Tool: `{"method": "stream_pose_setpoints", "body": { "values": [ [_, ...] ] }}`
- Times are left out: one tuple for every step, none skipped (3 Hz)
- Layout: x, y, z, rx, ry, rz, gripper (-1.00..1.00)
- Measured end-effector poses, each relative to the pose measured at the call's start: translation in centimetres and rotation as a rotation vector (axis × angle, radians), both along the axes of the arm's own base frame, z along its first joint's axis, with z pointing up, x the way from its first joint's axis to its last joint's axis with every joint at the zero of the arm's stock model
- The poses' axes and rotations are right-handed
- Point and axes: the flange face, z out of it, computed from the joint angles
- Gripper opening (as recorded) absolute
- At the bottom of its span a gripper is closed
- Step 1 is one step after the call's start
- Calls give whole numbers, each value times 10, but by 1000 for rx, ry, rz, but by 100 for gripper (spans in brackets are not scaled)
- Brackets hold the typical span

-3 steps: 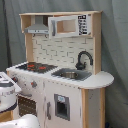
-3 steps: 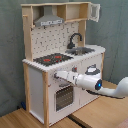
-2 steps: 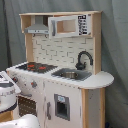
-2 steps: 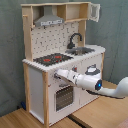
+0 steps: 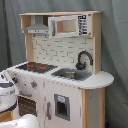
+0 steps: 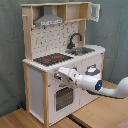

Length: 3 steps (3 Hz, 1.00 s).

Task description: Play with the kitchen

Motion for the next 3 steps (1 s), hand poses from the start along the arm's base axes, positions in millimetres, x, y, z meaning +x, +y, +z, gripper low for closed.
{"method": "stream_pose_setpoints", "body": {
  "values": [
    [0, 0, 1, -109, -27, -7, -100],
    [-1, 0, 2, -211, -51, -9, -100],
    [-1, 1, 4, -323, -76, -11, -100]
  ]
}}
